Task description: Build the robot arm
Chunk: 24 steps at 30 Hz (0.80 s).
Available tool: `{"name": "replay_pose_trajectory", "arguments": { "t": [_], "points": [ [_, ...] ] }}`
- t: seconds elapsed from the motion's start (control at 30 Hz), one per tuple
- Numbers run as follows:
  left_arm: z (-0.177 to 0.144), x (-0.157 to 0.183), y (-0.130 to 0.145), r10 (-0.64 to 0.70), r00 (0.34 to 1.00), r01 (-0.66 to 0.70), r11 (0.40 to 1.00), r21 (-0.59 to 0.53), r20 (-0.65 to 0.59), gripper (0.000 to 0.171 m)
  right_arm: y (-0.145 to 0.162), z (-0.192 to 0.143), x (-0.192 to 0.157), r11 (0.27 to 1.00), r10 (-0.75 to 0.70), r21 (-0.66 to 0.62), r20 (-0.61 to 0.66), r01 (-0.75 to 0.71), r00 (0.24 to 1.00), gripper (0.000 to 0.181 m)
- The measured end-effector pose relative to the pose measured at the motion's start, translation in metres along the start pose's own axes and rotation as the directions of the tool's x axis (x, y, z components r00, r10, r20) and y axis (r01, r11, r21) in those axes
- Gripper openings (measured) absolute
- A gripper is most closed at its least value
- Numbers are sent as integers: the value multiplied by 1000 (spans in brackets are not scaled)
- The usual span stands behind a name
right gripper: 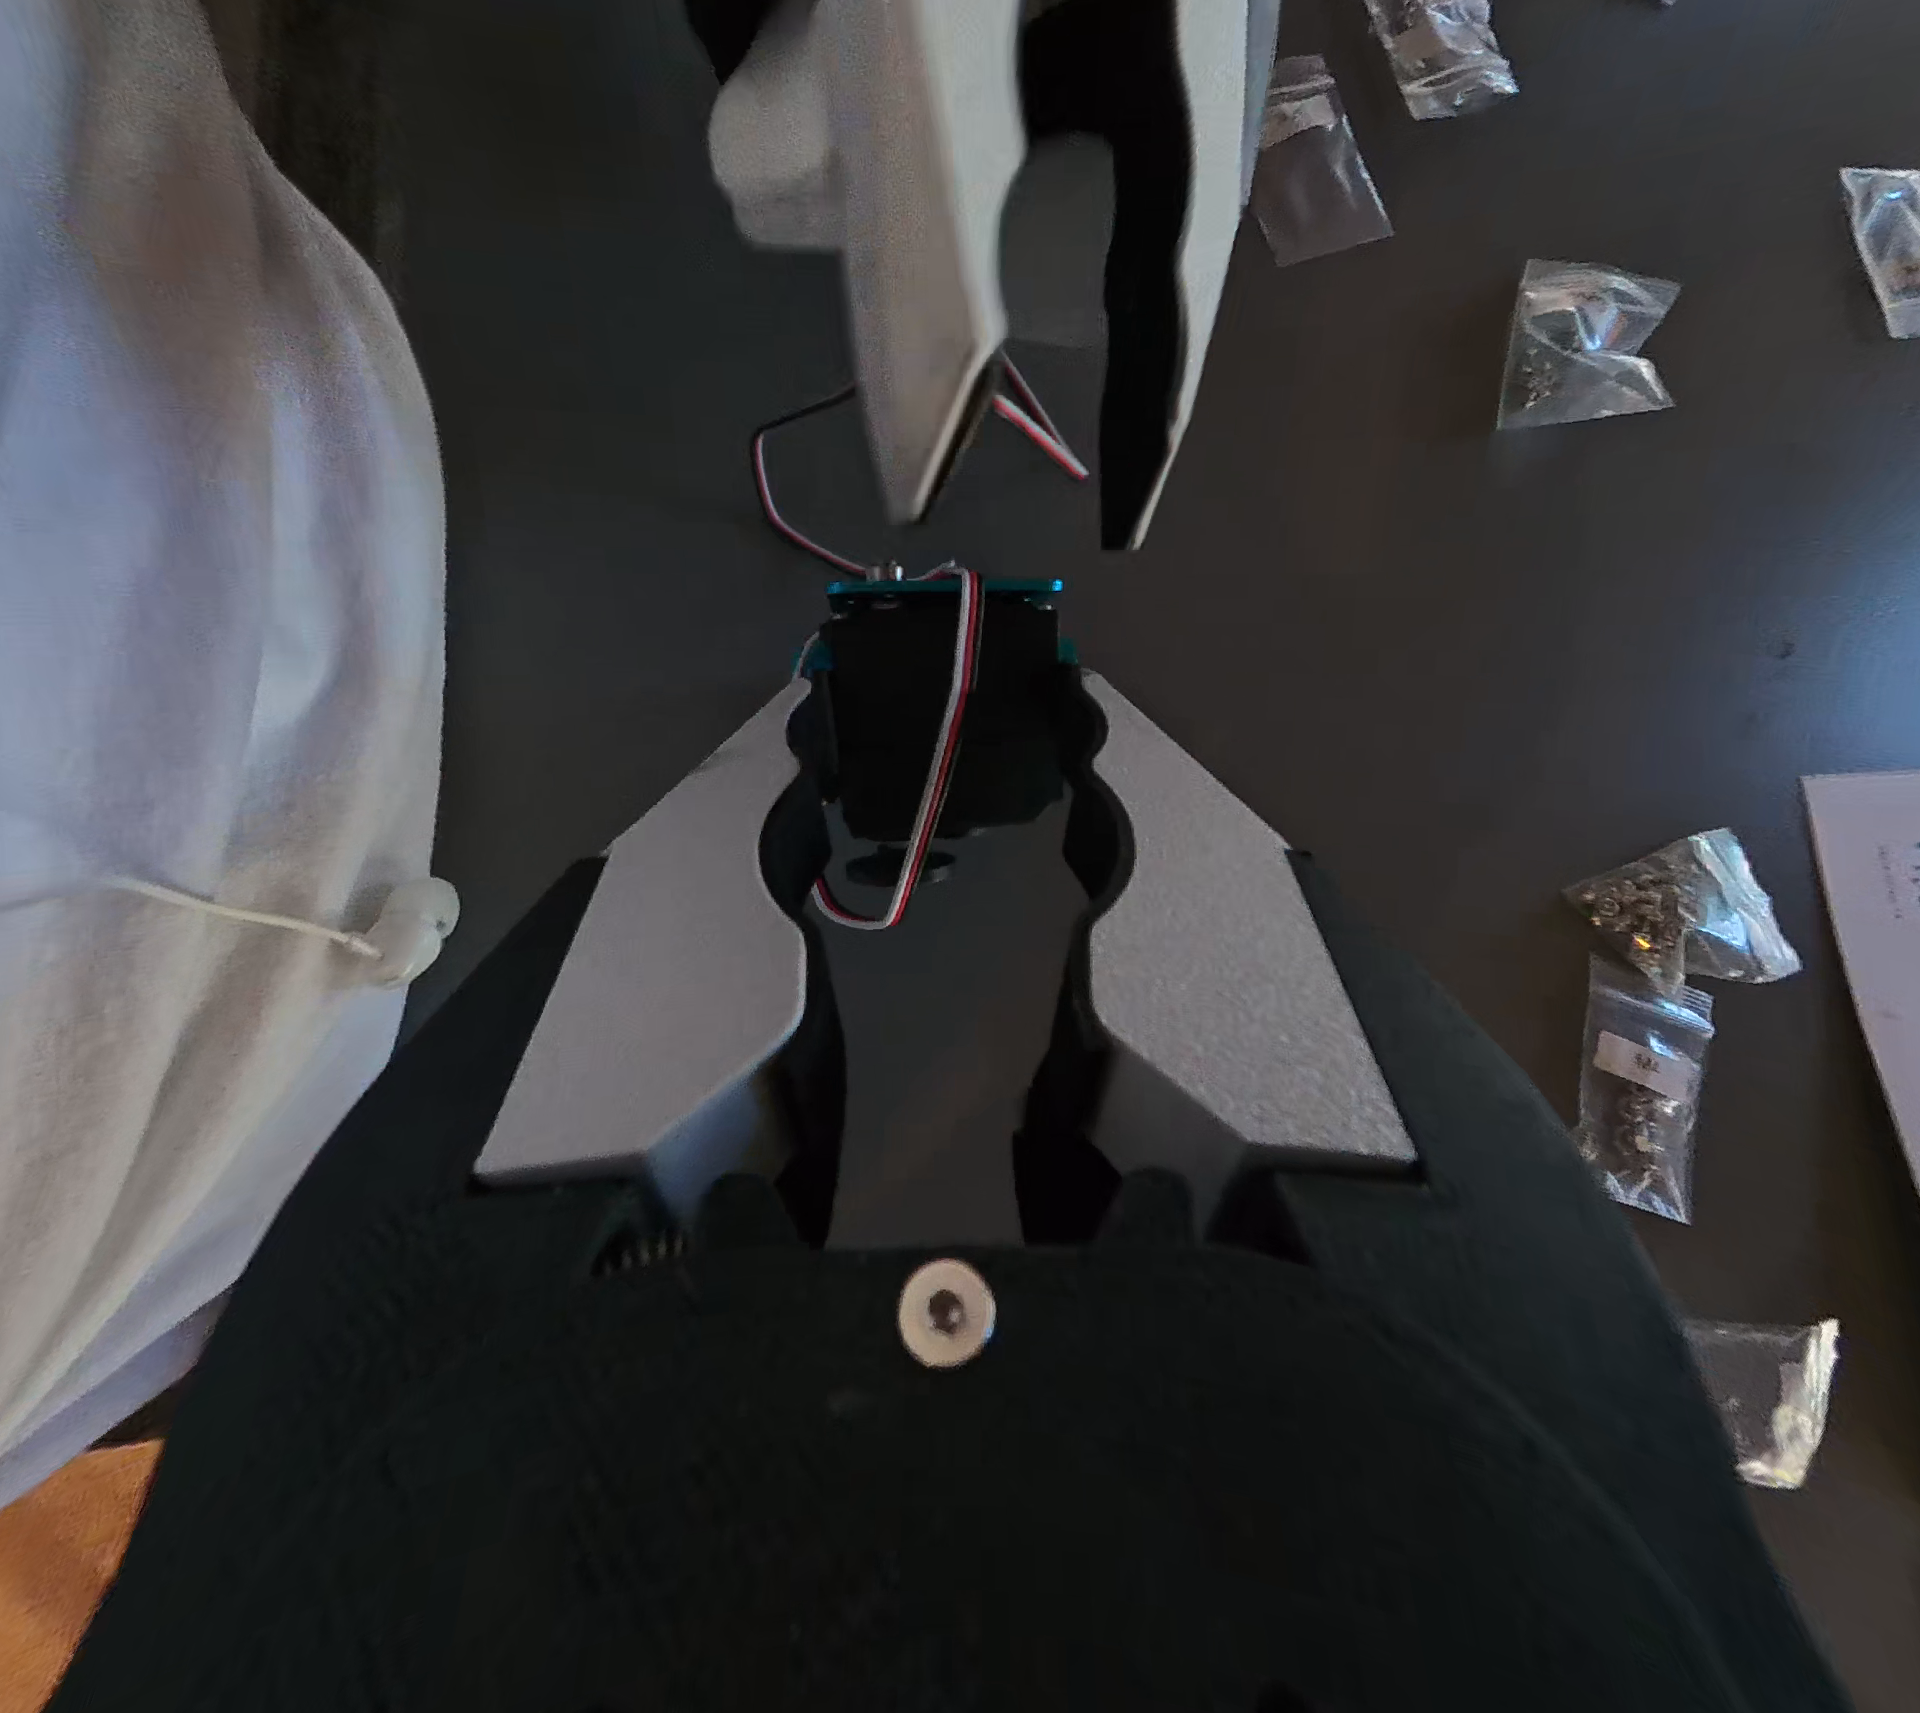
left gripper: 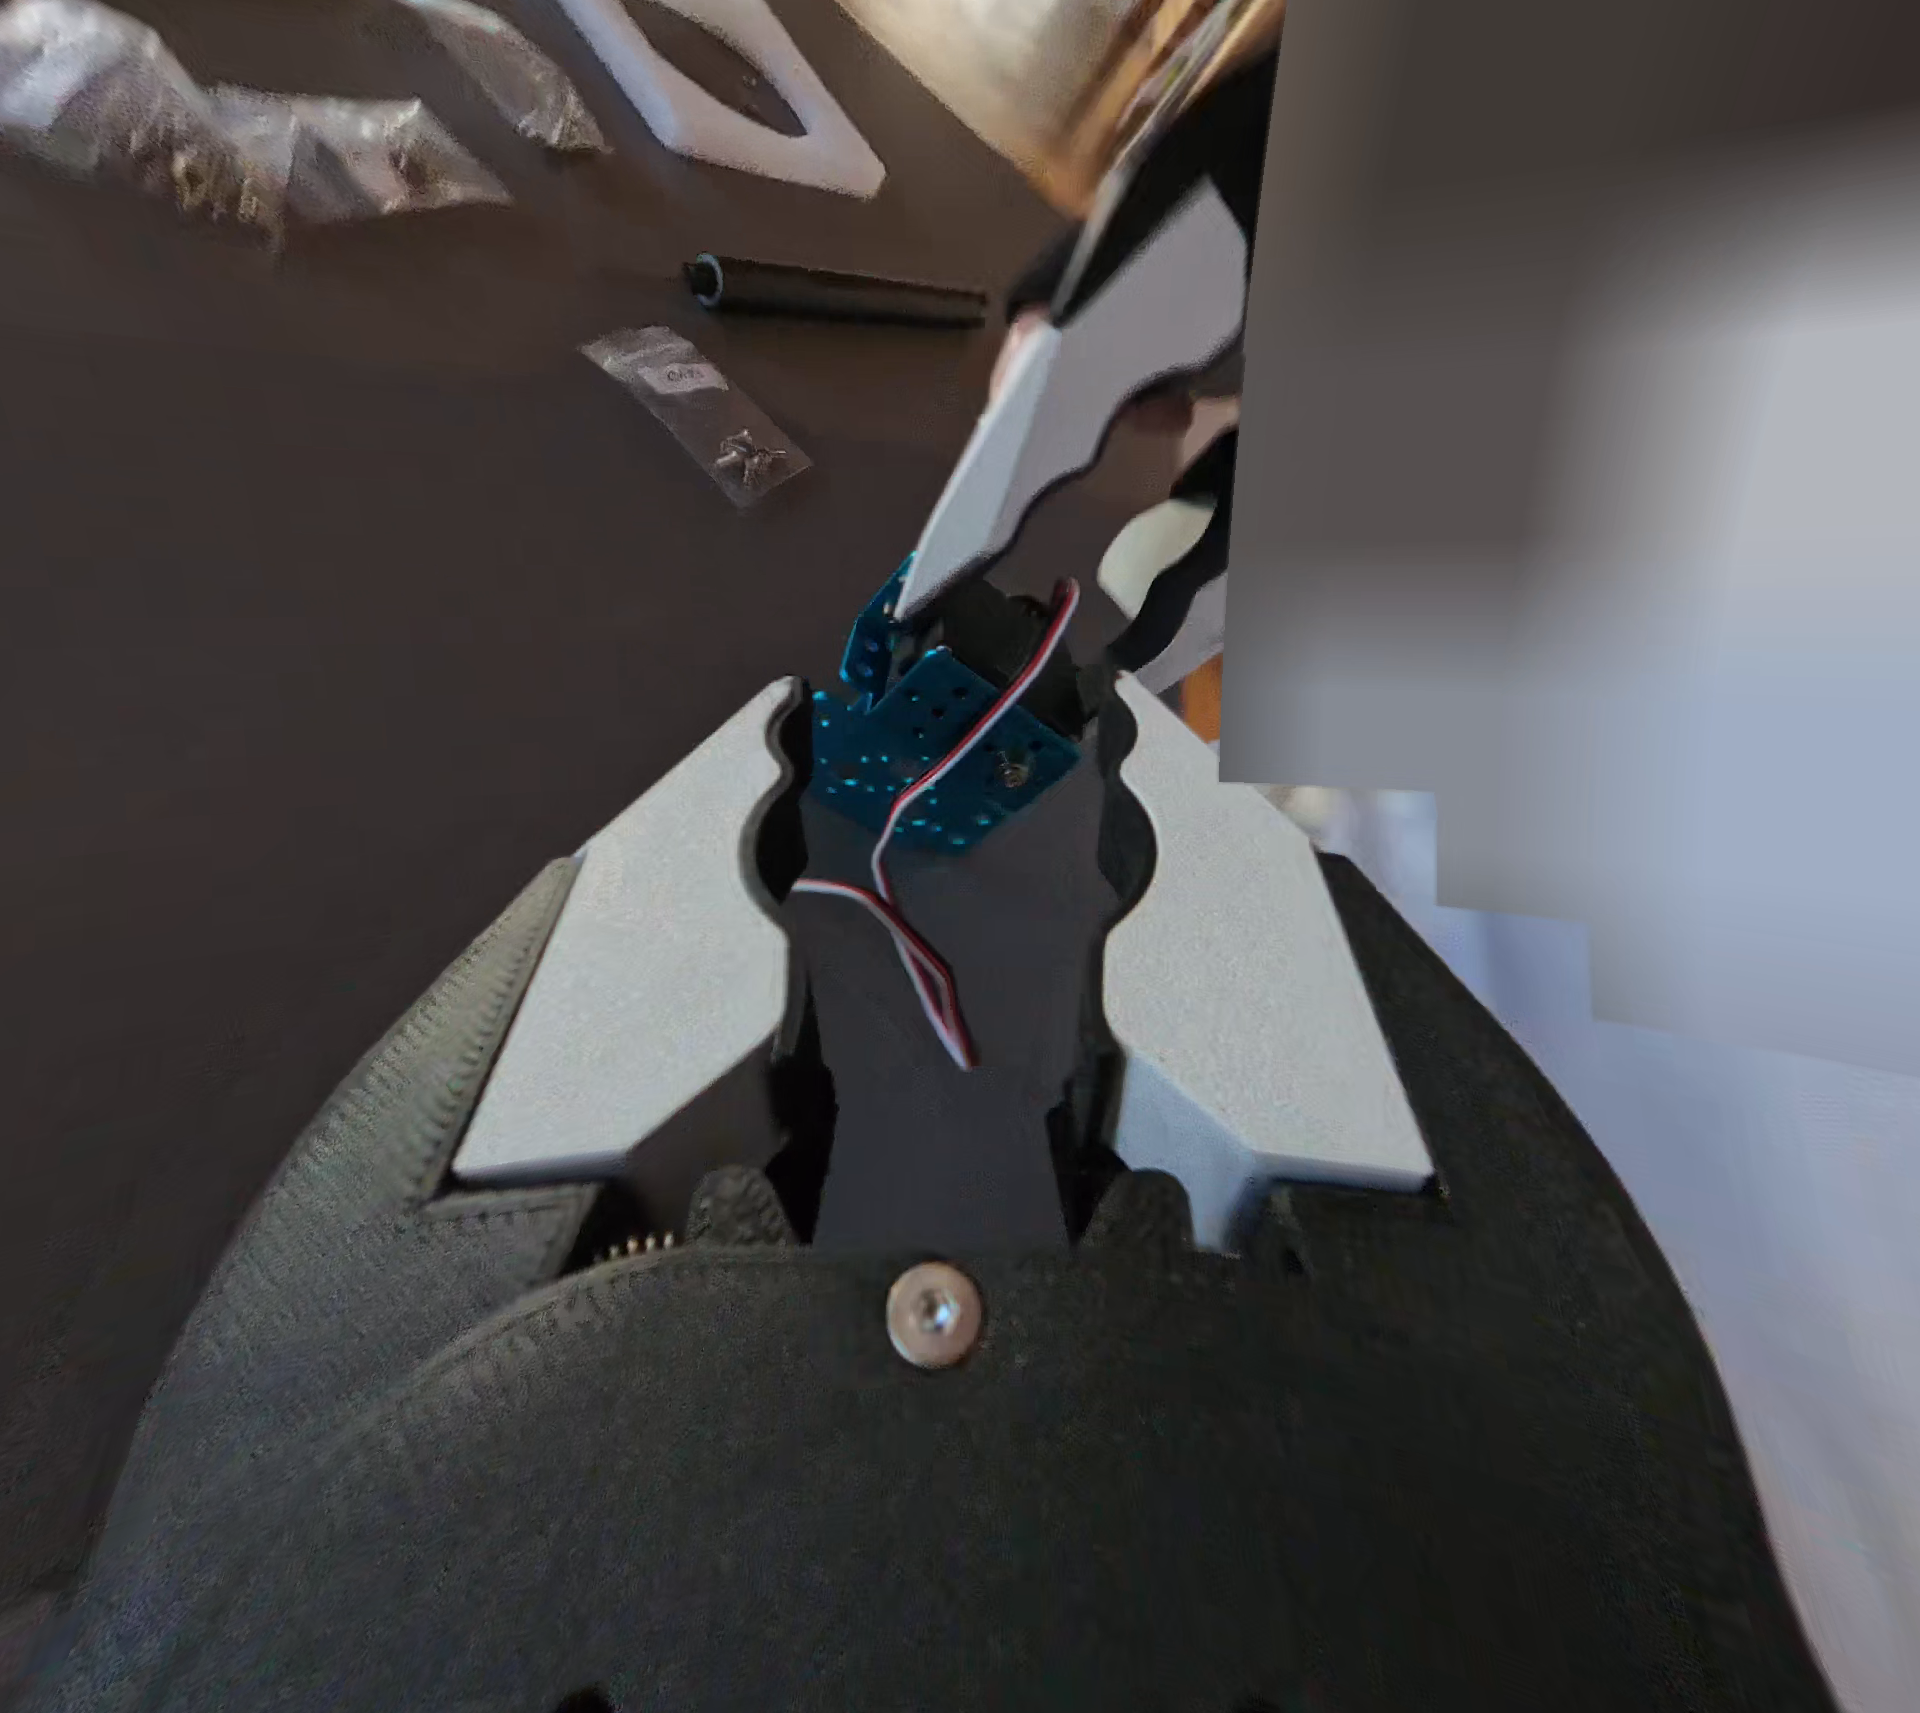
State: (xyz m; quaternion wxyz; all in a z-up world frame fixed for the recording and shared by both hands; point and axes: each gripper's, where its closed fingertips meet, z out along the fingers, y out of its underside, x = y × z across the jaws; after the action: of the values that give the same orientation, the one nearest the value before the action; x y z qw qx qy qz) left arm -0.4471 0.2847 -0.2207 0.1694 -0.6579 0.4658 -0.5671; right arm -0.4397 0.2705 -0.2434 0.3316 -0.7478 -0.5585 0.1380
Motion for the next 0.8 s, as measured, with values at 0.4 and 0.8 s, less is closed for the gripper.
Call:
{"name": "replay_pose_trajectory", "arguments": {
  "t": [0.4,0.8],
  "points": [
    [10,-15,2,-431,898,431,902,-16,-86,53,-9,2,12,957,-289,-40,-262,289,921,44],
    [18,0,6,-298,946,303,953,19,-127,26,-9,8,4,946,-301,36,-276,322,913,48]
  ]
}}
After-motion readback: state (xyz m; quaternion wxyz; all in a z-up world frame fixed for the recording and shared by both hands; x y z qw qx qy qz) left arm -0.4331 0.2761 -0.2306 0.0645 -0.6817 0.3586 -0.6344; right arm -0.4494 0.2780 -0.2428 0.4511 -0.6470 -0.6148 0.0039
